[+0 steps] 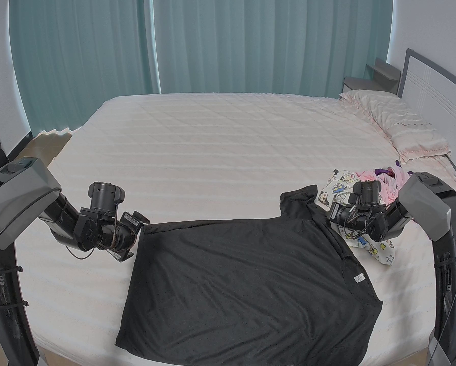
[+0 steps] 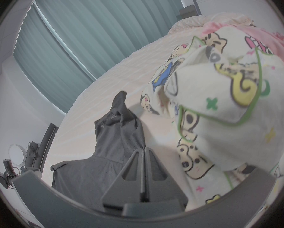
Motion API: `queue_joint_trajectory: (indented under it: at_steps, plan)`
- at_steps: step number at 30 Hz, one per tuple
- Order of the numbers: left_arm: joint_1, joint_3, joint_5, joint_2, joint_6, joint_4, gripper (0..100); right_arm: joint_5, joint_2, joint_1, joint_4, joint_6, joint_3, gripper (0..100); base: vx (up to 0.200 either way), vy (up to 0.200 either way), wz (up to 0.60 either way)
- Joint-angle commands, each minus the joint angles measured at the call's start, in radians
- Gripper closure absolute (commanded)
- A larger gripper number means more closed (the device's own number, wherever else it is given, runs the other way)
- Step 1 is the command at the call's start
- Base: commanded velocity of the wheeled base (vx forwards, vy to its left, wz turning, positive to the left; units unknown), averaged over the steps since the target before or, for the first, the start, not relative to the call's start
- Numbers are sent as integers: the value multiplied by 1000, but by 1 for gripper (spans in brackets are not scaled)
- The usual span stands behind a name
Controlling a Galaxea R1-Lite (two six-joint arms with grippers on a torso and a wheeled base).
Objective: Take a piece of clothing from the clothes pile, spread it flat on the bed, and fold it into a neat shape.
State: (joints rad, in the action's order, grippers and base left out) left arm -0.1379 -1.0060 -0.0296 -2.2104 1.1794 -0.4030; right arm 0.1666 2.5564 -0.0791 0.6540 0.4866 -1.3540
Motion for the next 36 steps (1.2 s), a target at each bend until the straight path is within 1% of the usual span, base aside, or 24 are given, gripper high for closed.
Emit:
queue_joint_trajectory:
  at_steps: [1, 12, 16, 18, 19, 20, 25, 28, 30, 33, 36]
  plan:
    - [1, -3, 0, -3, -1, -2, 0, -2, -4, 15, 6, 1, -8, 100, 0, 0, 0]
    - [18, -52, 3, -38, -10, 0, 0, -2, 42, 64, 12, 12, -40, 100, 0, 0, 0]
    - [29, -82, -1, -60, -23, 6, 0, -1, 53, 81, 10, 63, -69, 100, 0, 0, 0]
    - [29, -85, -3, -66, -47, 7, 0, 5, 51, 84, 10, 73, -66, 100, 0, 0, 0]
    - [29, -85, -3, -68, -50, 7, 0, 5, 51, 84, 10, 73, -65, 0, 0, 0, 0]
    - [30, -91, -4, -75, -78, 7, 0, 7, 48, 85, 12, 73, -57, 0, 0, 0, 0]
    - [35, -135, -32, -104, -116, 10, 0, 10, 24, 84, 13, 75, -46, 0, 0, 0, 0]
    - [32, -181, -92, -112, -144, 10, 0, 45, -22, 79, 55, 73, 19, 0, 0, 0, 0]
    - [30, -204, -105, -130, -172, 10, 0, 50, -33, 75, 91, 70, 56, 0, 0, 0, 0]
    - [29, -272, -85, -186, -214, 12, 0, 48, -44, 67, 139, 60, 118, 0, 0, 0, 0]
    - [29, -326, -58, -221, -225, 30, 0, 50, -64, 62, 157, 56, 161, 0, 0, 0, 0]
